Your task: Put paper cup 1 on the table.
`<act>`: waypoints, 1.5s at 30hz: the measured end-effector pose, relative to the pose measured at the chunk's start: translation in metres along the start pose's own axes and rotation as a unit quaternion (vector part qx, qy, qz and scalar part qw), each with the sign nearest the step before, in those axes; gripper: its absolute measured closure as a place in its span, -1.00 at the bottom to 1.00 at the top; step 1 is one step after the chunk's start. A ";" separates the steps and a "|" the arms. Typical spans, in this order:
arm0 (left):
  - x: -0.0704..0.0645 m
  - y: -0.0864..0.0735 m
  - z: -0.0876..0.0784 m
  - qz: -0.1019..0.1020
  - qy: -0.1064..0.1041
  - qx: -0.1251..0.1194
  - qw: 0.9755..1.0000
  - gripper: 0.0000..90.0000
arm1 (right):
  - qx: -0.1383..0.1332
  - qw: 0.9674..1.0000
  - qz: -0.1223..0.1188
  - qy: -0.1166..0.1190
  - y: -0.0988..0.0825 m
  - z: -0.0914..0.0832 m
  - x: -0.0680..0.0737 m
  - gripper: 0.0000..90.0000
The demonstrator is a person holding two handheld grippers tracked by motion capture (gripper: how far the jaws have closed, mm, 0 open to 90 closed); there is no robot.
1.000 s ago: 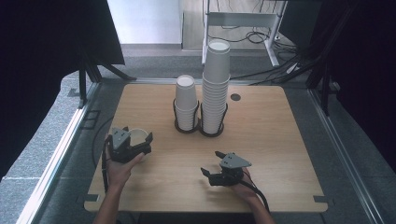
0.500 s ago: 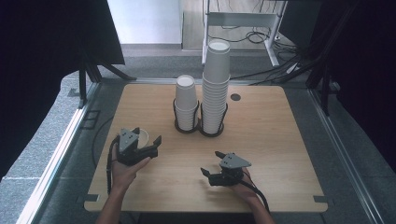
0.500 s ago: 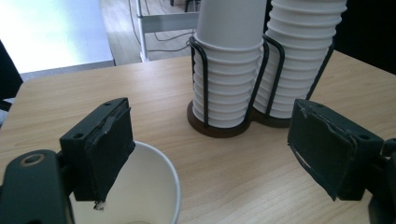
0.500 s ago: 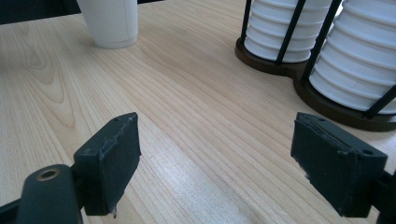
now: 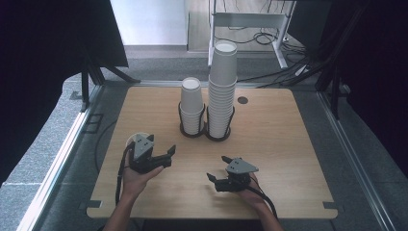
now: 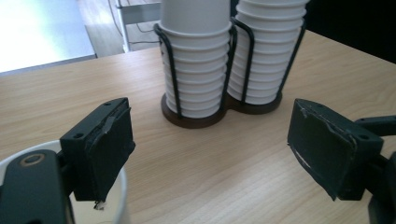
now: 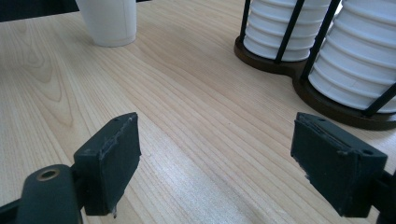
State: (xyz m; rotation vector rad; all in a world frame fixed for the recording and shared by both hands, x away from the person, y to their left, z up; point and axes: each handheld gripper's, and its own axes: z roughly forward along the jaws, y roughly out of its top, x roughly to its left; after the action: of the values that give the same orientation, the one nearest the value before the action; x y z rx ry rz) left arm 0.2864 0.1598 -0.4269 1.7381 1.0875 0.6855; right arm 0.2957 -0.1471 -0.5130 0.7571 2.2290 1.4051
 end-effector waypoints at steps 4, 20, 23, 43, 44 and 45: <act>-0.006 0.000 0.001 0.002 -0.021 -0.002 1.000 -0.68 | 0.001 1.000 0.000 -0.001 0.000 0.000 0.000 -0.65; -0.026 -0.001 0.017 0.008 -0.055 0.007 0.998 -0.68 | 0.000 1.000 0.002 -0.003 0.000 0.000 0.000 -0.65; -0.028 -0.001 0.019 0.007 -0.060 0.009 0.998 -0.68 | 0.000 1.000 0.004 -0.003 0.001 0.001 -0.001 -0.65; -0.051 0.003 0.050 0.006 -0.120 0.035 0.992 -0.67 | -0.018 1.000 0.009 -0.012 0.008 -0.008 -0.011 -0.63; -0.051 0.002 0.051 0.008 -0.121 0.036 0.992 -0.67 | -0.021 1.000 0.009 -0.013 0.008 -0.009 -0.012 -0.63; -0.051 0.002 0.051 0.008 -0.122 0.037 0.992 -0.67 | -0.021 1.000 0.009 -0.013 0.009 -0.009 -0.012 -0.63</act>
State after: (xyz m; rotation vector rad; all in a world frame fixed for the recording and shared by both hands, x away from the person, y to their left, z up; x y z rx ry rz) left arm 0.3057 0.0923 -0.4448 1.8412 0.9411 0.4313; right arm 0.3018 -0.1578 -0.5006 0.7798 2.1707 1.4372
